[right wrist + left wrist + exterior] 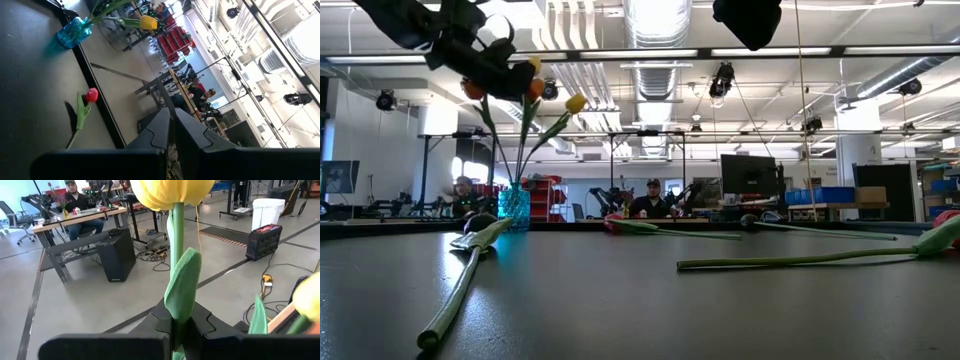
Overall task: Sort flowers into vase by color
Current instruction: Put the yellow flower into the blue vase
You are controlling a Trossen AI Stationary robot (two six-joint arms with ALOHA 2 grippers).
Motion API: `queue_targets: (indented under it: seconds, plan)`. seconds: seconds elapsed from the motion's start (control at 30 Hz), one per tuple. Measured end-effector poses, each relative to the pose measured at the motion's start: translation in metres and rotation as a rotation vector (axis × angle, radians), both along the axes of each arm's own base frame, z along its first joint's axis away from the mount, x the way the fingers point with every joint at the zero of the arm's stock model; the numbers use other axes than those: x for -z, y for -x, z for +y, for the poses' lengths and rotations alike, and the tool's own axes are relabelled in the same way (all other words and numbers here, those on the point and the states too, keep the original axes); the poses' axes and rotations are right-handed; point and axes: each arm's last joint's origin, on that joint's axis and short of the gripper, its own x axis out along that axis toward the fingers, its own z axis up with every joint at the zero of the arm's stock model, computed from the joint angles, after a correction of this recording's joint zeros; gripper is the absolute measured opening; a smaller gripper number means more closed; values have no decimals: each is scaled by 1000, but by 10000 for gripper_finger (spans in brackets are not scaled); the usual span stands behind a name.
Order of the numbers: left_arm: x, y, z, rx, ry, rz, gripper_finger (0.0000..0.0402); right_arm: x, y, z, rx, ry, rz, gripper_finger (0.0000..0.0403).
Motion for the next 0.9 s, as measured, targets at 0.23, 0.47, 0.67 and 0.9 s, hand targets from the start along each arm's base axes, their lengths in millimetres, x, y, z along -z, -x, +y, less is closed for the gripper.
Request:
queue_targets:
  seconds: [0.23, 0.47, 0.67, 0.9]
  plan:
    - [12, 5, -10, -2, -17, -20, 0, 0, 0, 0, 0, 0, 0, 18]
    - [21, 7, -13, -3, -6, -16, 0, 0, 0, 0, 0, -1, -1, 18]
    - [28, 7, -14, -4, 8, -14, 0, 0, 0, 0, 0, -1, -1, 18]
    - [34, 8, -15, -5, 12, -11, 1, 0, 0, 0, 0, -1, -1, 18]
